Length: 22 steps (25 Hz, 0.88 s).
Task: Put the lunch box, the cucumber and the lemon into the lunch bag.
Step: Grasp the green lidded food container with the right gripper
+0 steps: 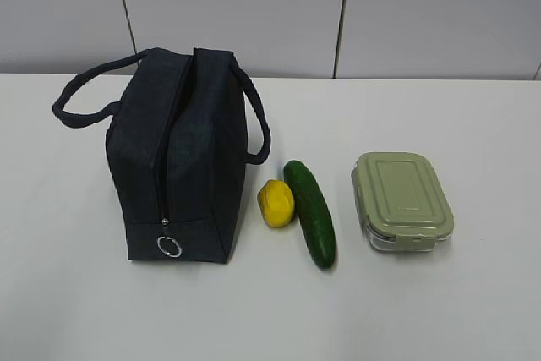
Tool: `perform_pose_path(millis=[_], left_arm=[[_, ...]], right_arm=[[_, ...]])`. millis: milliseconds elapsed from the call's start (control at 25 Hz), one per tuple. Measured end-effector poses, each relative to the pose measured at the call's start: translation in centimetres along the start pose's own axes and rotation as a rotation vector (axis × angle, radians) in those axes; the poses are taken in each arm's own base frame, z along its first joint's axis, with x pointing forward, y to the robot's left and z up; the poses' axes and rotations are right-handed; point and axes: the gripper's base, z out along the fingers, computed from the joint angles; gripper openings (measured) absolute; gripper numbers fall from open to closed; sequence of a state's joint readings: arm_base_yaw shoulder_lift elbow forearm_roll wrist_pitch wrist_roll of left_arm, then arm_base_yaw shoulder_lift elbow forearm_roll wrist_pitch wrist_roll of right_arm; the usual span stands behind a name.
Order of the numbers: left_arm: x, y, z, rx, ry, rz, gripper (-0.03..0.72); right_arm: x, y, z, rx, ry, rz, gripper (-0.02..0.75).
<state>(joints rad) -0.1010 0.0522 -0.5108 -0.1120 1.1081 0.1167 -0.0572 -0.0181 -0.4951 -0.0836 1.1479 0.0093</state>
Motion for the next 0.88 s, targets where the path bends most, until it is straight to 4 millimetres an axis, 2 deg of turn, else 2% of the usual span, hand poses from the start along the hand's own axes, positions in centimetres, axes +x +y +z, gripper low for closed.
perform_pose_path(millis=[880], left_arm=[[0.00, 0.00, 0.00, 0.000, 0.000, 0.000, 0.237]], right_arm=[[-0.11, -0.08, -0.14, 0.007, -0.007, -0.003, 0.435]])
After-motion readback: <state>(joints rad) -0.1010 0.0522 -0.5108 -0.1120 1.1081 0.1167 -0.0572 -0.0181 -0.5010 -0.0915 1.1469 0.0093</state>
